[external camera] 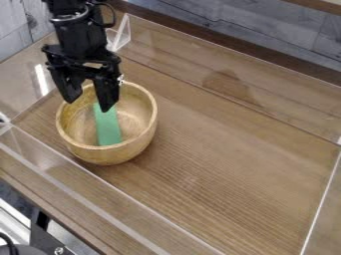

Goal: Move green stick from inside the wooden bowl to the table next to it

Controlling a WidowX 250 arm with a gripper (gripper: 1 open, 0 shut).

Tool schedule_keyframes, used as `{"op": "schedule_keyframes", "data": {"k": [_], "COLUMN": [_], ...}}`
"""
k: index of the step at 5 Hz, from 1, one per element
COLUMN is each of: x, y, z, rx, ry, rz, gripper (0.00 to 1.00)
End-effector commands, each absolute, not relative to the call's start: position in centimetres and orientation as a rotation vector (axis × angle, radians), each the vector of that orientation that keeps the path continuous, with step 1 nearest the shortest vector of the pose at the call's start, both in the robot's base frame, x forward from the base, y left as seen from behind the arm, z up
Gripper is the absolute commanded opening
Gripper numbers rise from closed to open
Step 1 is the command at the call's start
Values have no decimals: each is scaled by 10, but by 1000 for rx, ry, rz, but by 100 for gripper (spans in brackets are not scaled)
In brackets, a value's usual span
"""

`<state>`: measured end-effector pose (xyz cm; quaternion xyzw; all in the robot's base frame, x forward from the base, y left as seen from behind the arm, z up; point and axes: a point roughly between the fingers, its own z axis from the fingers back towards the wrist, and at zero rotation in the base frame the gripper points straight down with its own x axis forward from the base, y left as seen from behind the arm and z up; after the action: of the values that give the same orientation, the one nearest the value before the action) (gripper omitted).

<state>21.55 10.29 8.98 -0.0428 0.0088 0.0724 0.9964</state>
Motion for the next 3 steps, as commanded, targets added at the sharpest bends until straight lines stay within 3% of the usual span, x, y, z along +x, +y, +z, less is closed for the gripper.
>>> {"op": "schedule_keyframes", "data": {"k": [1, 3], "x": [217, 218], "y": [106, 103], "z": [101, 103], "rx": [-69, -77], "ry": [-31, -48], "rz": [166, 183], "gripper": [100, 100]}}
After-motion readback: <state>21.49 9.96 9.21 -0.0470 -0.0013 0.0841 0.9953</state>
